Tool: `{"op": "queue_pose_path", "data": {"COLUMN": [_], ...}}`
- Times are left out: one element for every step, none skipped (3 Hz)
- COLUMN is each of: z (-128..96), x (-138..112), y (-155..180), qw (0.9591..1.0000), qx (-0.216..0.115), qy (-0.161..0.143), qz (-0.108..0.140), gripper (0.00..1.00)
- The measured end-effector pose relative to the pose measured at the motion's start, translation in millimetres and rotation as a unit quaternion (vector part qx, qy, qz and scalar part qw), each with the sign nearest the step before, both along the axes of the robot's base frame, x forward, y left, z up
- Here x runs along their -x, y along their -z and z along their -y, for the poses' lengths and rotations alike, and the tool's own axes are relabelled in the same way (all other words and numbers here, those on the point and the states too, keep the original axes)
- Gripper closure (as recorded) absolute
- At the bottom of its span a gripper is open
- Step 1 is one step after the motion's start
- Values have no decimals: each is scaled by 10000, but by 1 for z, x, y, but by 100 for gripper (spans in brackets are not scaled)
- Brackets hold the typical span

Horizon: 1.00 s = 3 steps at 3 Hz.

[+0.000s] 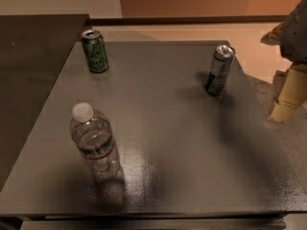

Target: Pick water bottle

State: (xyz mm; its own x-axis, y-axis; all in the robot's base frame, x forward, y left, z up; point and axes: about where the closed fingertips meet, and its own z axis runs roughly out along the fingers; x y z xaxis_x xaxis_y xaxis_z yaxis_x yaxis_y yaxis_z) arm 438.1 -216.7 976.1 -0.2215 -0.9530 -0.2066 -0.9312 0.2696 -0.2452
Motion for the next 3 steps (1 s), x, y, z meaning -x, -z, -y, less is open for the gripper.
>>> {"op": "queue_pose_path", "data": {"z": [-1,-19,-57], "x": [0,11,33], "y": [-1,6,19], "qw": [10000,9990,9936], "qx": [-39,-347,-779], "qy": [-12,-288,-789], "qz": [9,-75,-220], "gripper": [0,0,0]}}
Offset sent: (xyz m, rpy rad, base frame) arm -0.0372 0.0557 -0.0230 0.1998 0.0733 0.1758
